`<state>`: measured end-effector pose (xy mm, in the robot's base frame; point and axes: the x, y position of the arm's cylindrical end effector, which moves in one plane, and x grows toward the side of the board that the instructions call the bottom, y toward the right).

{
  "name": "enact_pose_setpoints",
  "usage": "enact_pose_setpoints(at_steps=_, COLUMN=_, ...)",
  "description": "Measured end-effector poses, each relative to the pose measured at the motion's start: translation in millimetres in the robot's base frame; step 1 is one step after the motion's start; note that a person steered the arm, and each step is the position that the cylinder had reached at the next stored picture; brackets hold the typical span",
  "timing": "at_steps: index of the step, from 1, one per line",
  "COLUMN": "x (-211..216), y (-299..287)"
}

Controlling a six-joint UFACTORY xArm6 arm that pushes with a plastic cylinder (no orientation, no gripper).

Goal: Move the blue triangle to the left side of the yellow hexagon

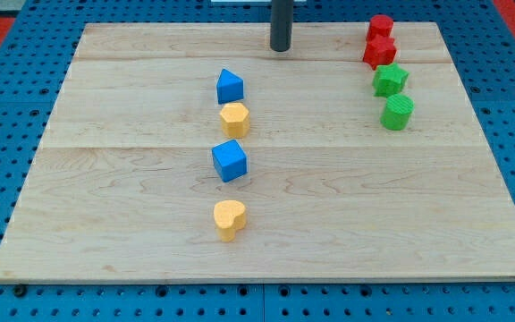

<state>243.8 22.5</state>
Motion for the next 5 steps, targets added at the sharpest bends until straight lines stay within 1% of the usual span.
enact_pose_setpoints(at_steps=1, x=-0.2, y=-12.4)
enact_pose_setpoints(at_steps=5, x=-0.9, y=-20.5)
